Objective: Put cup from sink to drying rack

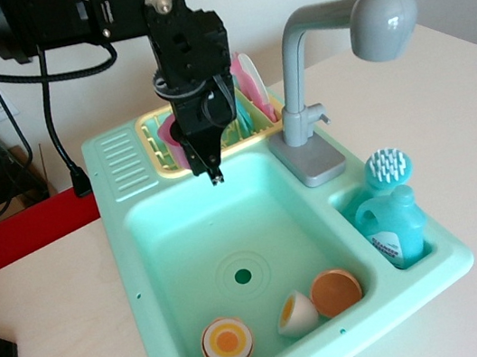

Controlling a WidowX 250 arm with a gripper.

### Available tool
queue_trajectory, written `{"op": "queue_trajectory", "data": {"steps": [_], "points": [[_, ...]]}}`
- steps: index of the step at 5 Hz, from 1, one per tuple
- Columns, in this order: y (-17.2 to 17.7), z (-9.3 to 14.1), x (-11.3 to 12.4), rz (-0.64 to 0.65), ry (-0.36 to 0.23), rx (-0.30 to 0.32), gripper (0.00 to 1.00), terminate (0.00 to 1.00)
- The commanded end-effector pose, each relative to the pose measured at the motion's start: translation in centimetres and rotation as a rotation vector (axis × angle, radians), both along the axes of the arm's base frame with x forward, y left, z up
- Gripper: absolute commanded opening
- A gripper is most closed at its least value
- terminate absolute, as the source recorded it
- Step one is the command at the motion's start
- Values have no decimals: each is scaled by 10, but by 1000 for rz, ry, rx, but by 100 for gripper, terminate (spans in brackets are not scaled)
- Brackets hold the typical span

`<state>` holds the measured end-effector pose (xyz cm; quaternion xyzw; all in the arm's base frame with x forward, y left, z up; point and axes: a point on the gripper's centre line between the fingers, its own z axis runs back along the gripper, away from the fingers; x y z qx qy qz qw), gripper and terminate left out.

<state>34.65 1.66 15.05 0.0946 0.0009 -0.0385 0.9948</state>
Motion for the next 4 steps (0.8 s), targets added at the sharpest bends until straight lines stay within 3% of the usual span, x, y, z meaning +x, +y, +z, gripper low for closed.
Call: {"op": "queue_trajectory", "data": {"steps": [1, 4], "points": [[45, 14, 4, 68, -53, 19, 0, 0], [86, -23, 26, 143, -6, 36, 0, 0]]}}
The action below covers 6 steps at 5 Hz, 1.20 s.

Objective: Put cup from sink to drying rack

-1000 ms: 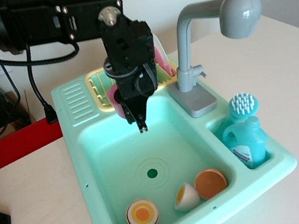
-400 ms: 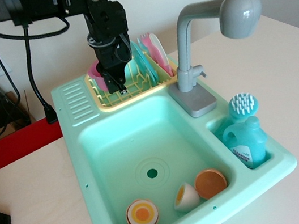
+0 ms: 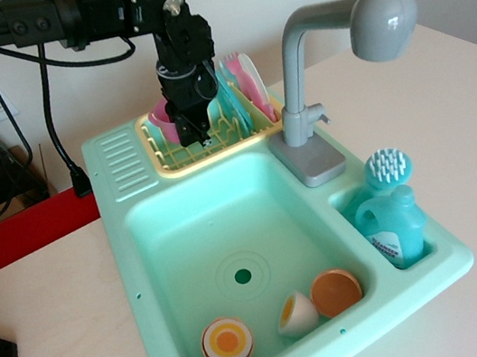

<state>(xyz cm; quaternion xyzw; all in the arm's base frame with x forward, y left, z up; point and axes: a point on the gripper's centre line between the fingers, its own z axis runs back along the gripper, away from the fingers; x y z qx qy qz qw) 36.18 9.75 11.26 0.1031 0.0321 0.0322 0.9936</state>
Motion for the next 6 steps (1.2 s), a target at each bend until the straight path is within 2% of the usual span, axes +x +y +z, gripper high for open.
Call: {"op": "queue_trajectory", "data": {"steps": [1, 2, 3, 4, 5, 6], "points": [[11, 2, 17, 3, -29, 23, 0, 0], [19, 0, 21, 43, -20, 26, 0, 0], [20, 1, 19, 56, -4, 39, 100, 0], [17, 3, 18, 43, -2, 45, 100, 0], [8, 21, 18, 4, -39, 58, 100, 0], [-22, 62, 19, -79, -143, 46, 100, 100]]}}
